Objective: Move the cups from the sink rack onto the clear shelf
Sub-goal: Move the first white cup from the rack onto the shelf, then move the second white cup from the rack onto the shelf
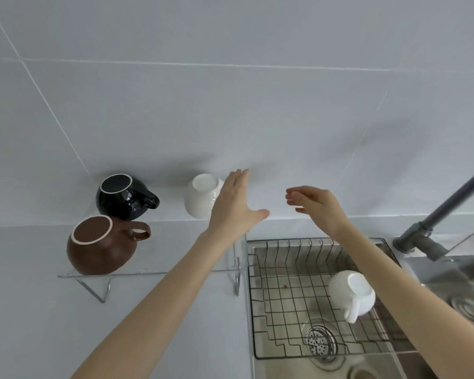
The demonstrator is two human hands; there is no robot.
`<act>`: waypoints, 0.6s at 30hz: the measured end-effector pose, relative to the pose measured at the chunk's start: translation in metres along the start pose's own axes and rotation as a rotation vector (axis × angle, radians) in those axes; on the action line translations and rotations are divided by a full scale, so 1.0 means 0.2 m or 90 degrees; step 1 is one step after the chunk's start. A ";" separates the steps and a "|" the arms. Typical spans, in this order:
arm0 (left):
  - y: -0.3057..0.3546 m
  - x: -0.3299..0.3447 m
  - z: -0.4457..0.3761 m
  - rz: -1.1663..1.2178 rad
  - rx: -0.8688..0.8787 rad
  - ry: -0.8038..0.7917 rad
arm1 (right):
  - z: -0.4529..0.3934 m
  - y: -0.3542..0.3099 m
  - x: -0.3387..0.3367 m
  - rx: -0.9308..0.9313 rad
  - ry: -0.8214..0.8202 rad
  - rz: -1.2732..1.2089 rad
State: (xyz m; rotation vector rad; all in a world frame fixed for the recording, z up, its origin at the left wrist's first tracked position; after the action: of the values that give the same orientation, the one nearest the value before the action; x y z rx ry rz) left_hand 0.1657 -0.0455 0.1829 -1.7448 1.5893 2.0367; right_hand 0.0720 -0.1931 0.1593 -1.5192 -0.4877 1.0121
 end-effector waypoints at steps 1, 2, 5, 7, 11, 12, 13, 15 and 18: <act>0.06 0.05 0.03 0.015 0.027 -0.014 | 0.04 0.05 -0.07 0.013 0.021 -0.006; 0.12 0.13 0.07 0.031 0.052 -0.034 | 0.09 0.12 -0.15 0.031 0.042 -0.009; 0.24 0.41 0.19 0.069 0.081 -0.152 | 0.25 0.39 -0.38 0.105 0.089 0.052; 0.25 0.63 0.24 0.076 0.062 -0.244 | 0.37 0.60 -0.50 0.198 0.111 0.116; 0.21 0.99 0.29 0.063 0.007 -0.374 | 0.57 0.94 -0.59 0.351 0.152 0.141; 0.21 1.07 0.29 0.057 -0.001 -0.397 | 0.60 1.00 -0.59 0.376 0.156 0.141; 0.20 1.14 0.30 0.049 -0.007 -0.417 | 0.63 1.04 -0.57 0.395 0.161 0.135; 0.20 1.26 0.30 0.036 -0.006 -0.445 | 0.67 1.11 -0.54 0.416 0.177 0.127; 0.21 1.40 0.26 0.032 0.001 -0.470 | 0.67 1.17 -0.48 0.421 0.181 0.108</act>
State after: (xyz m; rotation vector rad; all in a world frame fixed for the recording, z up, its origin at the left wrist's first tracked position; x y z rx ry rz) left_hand -0.0005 -0.1865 -0.0048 -0.7740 1.3705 2.2924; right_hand -0.1423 -0.2429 -0.0233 -1.0836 0.1762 0.9411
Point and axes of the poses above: each hand's wrist, its own z-axis away from the middle knuckle, its own x-axis out of the palm, y = z × x, the point moved 6 cm from there along -z, towards the middle knuckle, and after that the axes turned 5 degrees about -z, right-handed, at the moved point
